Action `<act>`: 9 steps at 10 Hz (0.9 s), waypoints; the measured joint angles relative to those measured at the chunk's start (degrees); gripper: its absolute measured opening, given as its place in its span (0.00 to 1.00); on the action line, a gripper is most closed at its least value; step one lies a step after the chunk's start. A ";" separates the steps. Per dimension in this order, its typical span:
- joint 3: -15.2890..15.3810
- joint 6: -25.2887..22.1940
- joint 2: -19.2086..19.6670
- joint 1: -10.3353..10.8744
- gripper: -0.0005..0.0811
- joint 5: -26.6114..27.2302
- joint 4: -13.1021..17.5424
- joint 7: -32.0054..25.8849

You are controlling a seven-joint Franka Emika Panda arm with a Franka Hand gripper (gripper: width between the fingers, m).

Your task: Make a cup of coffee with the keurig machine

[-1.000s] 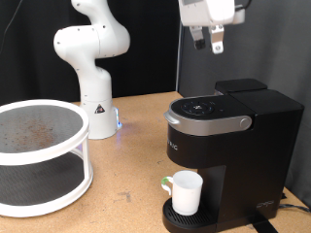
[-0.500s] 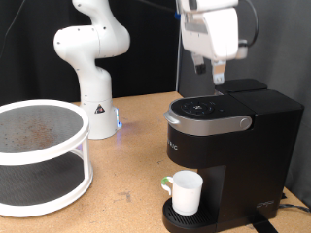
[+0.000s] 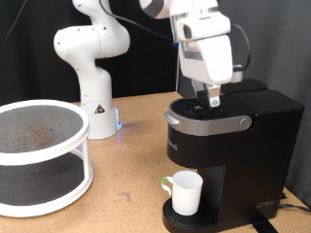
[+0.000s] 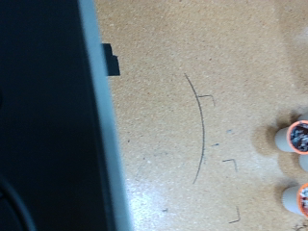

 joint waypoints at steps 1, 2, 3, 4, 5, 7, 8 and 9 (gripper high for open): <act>0.00 0.27 -0.01 0.04 0.78 0.03 -0.90 -0.41; 0.00 0.29 -0.02 0.06 0.51 0.08 -1.70 -0.81; 0.00 0.36 -0.02 0.08 0.51 0.35 -2.39 -1.29; 0.00 0.87 -0.03 0.09 0.26 0.51 -3.03 -1.54; 0.01 1.26 -0.11 0.11 0.26 0.68 -3.32 -1.64; 0.01 1.24 -0.29 0.17 0.08 1.50 -3.61 -2.15; 0.01 1.08 -0.35 0.24 0.02 2.55 -3.66 -3.11; 0.02 0.91 -0.50 0.37 0.02 3.51 -3.81 -4.19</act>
